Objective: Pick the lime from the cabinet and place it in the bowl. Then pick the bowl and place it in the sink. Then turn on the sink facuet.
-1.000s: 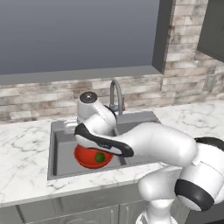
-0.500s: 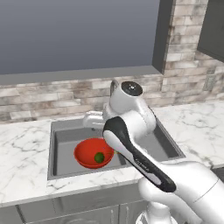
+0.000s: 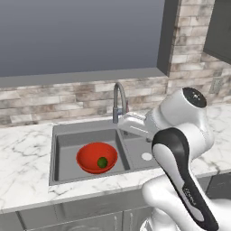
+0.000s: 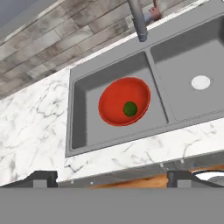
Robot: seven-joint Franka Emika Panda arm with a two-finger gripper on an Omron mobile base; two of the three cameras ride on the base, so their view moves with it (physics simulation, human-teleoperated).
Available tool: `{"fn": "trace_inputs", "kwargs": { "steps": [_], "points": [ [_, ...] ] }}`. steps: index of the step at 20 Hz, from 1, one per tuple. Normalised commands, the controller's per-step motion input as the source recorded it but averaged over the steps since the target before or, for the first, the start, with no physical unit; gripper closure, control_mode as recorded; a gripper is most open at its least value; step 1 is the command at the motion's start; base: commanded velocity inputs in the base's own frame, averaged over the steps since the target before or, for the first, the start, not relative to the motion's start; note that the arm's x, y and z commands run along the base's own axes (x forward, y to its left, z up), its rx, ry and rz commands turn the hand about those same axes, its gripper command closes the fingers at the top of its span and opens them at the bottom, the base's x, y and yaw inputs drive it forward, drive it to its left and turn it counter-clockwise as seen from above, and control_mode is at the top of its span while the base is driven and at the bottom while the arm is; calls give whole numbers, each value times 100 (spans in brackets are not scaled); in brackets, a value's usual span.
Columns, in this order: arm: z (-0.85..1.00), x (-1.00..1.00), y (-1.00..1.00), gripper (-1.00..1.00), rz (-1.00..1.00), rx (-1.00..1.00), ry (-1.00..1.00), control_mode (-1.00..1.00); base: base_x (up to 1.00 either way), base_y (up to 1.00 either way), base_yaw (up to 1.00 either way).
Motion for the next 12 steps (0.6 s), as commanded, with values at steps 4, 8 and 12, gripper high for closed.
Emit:
{"fn": "trace_inputs", "kwargs": {
  "steps": [4,8,12],
  "points": [
    [33,-1,-67,-100,-18,19,0,-100,0,0,0],
    [9,-2,-97,-100,-30,23,0,-100,0,0,0],
    [3,25,-90,-100,-43,28,0,-100,0,0,0]
  ]
}}
